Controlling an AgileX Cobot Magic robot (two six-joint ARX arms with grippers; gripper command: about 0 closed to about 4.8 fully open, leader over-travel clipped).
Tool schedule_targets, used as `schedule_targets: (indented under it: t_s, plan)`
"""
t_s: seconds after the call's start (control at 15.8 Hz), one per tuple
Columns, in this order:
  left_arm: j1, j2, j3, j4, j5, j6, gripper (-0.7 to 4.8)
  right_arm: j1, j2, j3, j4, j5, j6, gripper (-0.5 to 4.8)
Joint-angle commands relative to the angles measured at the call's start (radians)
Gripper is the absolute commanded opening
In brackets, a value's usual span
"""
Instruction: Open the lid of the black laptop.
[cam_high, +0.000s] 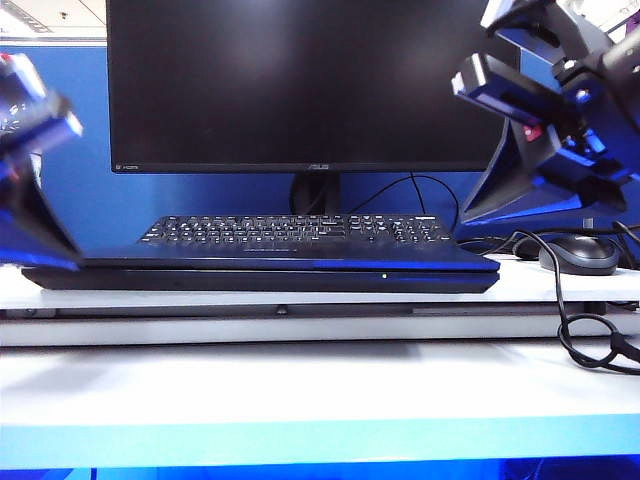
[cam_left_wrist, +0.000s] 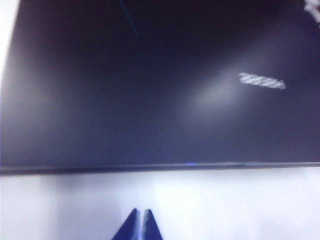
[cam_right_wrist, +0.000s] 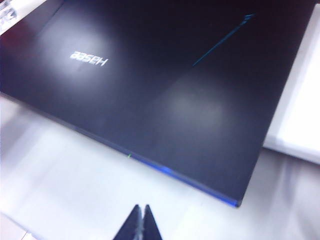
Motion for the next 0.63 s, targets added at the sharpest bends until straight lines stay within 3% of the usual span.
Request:
schedule_targets:
  t_s: [0.06, 0.63]
  plan:
    - [0.000, 0.095, 0.003, 0.147, 0.027, 0.005, 0.24, 0.000, 0.017, 0.003, 0.030, 0.003, 0.000, -0.01]
    - [0.000, 0.214, 0.003, 0.230, 0.057, 0.016, 0.25, -0.006, 0.097, 0.003, 0.062, 0.025, -0.004, -0.01]
